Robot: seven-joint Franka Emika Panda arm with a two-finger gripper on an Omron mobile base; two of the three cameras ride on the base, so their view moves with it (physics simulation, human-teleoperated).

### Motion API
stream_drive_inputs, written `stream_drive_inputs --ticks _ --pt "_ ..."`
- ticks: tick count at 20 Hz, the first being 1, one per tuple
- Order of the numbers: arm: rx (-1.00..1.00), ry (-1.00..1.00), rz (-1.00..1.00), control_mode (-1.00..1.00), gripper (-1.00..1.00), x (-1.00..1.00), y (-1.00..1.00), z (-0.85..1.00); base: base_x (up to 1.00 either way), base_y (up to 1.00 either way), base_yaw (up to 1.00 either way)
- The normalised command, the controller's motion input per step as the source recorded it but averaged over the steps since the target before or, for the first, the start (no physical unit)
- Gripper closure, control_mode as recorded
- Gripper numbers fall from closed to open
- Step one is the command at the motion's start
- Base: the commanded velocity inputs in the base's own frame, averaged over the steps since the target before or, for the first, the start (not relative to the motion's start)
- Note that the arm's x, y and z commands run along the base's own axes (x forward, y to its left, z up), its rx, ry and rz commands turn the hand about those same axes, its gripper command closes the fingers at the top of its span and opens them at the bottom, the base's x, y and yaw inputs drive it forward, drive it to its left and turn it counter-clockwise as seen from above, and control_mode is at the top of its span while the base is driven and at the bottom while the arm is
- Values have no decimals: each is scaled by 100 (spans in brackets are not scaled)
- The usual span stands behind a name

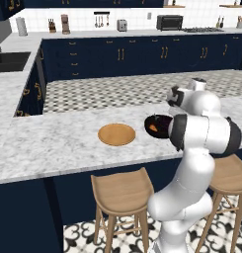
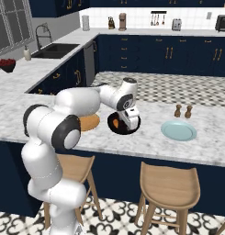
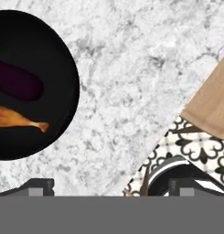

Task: Pick the chicken drumstick and eggplant from their plates and place them in the bowl. Then put the bowl in the fridge.

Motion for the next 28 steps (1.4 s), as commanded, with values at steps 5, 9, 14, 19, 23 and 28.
stream_drive_inputs --ticks 5,9,14,19,23,28 --pt "10 -1 1 -100 -100 42 -20 -35 0 0 0" --pt "1 0 1 -100 -100 58 -7 -24 0 0 0" --pt "0 0 0 -100 -100 49 0 -32 0 0 0" --pt "0 0 0 -100 -100 19 0 -39 0 0 0" --pt "0 0 0 -100 -100 25 0 -30 0 0 0" --pt "0 0 0 -100 -100 27 0 -28 0 0 0"
